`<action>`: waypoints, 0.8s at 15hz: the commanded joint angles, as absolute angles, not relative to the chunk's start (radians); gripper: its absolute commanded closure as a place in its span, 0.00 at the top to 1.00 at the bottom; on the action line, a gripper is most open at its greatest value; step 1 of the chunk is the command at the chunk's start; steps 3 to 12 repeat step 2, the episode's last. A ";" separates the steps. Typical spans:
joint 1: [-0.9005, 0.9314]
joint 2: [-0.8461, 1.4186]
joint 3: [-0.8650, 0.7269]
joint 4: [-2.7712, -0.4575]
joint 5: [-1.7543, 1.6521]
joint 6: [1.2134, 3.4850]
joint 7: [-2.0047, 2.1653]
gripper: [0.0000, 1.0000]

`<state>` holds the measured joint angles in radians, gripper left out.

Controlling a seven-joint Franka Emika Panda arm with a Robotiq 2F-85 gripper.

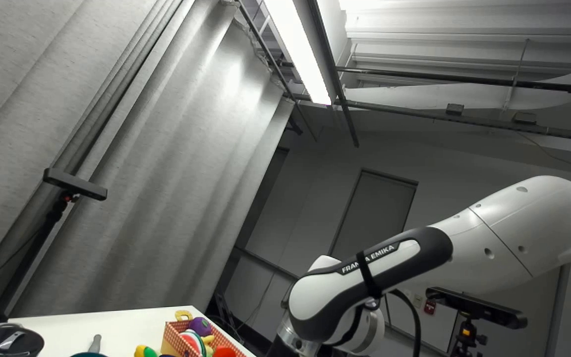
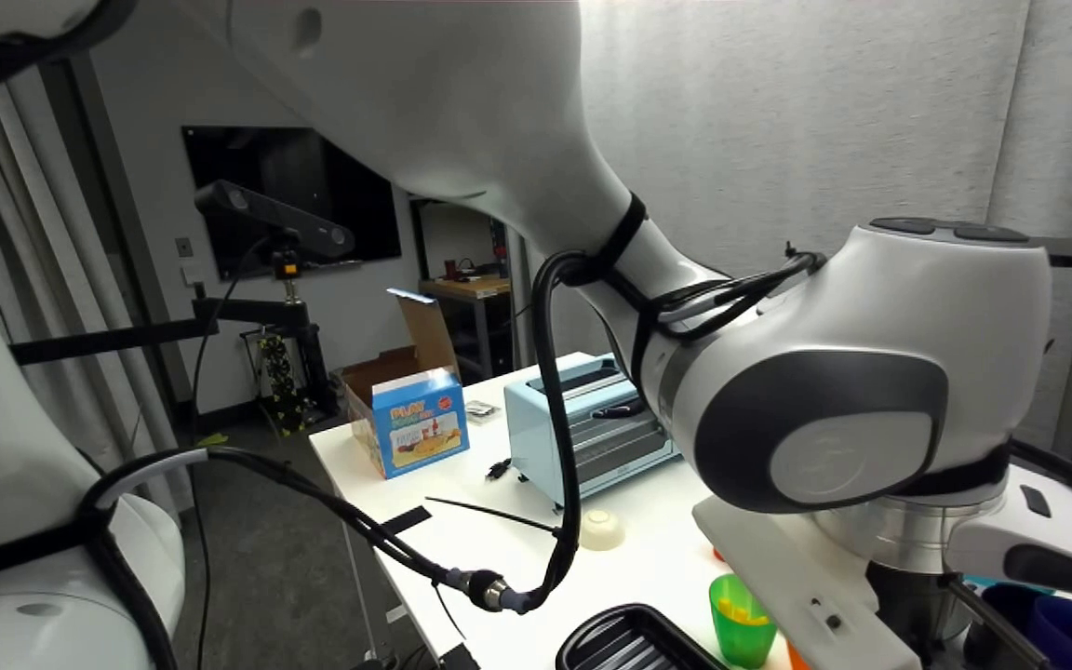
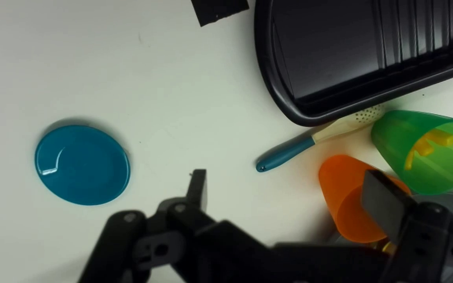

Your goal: Put the fake burger on the tray

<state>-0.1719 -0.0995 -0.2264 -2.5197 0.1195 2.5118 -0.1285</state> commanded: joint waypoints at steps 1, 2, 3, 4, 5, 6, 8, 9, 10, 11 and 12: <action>-0.178 -0.100 -0.221 -2.519 0.119 2.510 -0.128 1.00; -0.178 -0.100 -0.221 -2.519 0.119 2.510 -0.128 1.00; -0.178 -0.100 -0.221 -2.519 0.119 2.510 -0.128 1.00; -0.178 -0.100 -0.221 -2.519 0.119 2.510 -0.128 1.00; -0.178 -0.100 -0.221 -2.519 0.119 2.510 -0.128 1.00; -0.178 -0.100 -0.221 -2.519 0.119 2.510 -0.128 1.00; -0.178 -0.100 -0.221 -2.519 0.119 2.510 -0.128 1.00; -0.178 -0.100 -0.221 -2.519 0.119 2.510 -0.128 1.00; -0.178 -0.100 -0.221 -2.519 0.119 2.510 -0.128 1.00; -0.178 -0.100 -0.221 -2.519 0.119 2.510 -0.128 1.00; -0.178 -0.100 -0.221 -2.519 0.119 2.510 -0.128 1.00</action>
